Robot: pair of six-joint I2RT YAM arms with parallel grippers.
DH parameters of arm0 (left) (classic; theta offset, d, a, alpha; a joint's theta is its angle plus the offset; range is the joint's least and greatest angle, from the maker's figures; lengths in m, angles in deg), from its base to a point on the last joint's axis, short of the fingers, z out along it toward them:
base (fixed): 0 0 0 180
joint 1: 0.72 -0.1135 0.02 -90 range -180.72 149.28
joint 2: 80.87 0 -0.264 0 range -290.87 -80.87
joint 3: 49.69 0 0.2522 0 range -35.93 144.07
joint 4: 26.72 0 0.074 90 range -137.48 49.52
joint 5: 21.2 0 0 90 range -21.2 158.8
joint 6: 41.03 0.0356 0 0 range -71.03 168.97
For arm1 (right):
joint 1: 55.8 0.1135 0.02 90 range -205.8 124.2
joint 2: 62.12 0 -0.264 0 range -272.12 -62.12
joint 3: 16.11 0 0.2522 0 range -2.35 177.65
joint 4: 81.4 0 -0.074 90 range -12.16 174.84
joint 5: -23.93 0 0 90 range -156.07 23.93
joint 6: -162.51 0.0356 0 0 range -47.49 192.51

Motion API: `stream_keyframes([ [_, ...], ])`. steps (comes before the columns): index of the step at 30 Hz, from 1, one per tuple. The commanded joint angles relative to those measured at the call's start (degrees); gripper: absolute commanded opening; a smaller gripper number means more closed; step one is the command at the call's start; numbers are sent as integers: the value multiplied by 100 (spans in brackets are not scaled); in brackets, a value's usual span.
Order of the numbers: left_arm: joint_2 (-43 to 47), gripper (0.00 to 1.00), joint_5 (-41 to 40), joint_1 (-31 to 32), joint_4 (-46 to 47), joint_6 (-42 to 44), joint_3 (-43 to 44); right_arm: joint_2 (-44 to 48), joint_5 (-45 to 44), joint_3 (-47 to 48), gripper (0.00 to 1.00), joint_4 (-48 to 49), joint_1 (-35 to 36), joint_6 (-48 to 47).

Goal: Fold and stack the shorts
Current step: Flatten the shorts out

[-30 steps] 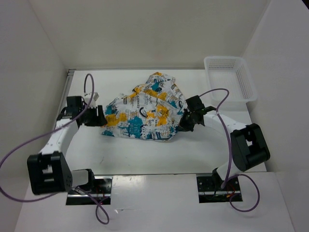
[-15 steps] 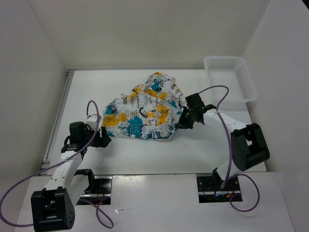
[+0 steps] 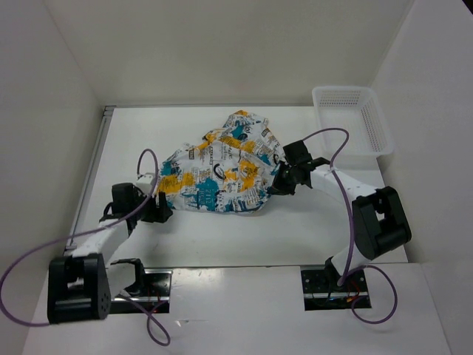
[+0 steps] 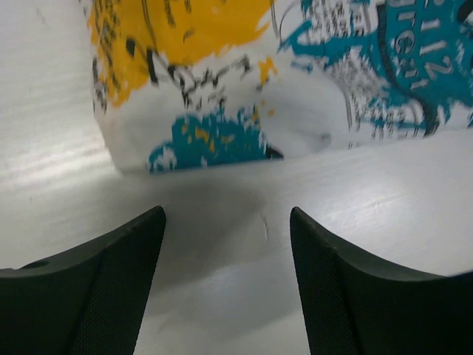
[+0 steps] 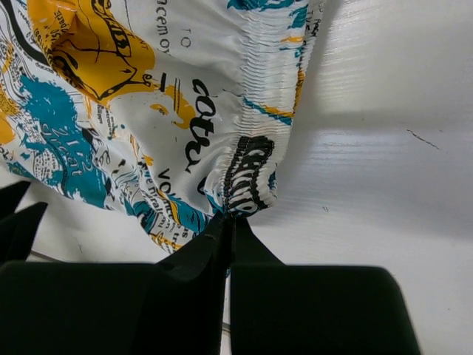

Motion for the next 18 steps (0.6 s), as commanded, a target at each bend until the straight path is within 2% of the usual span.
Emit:
stream_keyframes([
  [1,-1222,76,381,80,493,23,581,-39,-109,261,0,73,54,-91],
  [4,-2094,70,523,203,325,23,1057,-39,-109,261,0,73,54,-143],
  [13,-2042,70,523,204,755,23,803,75,-233,261,0,20,54,-143],
  [18,-2262,53,514,204,1248,23,680,75,-233,261,0,20,54,-91],
])
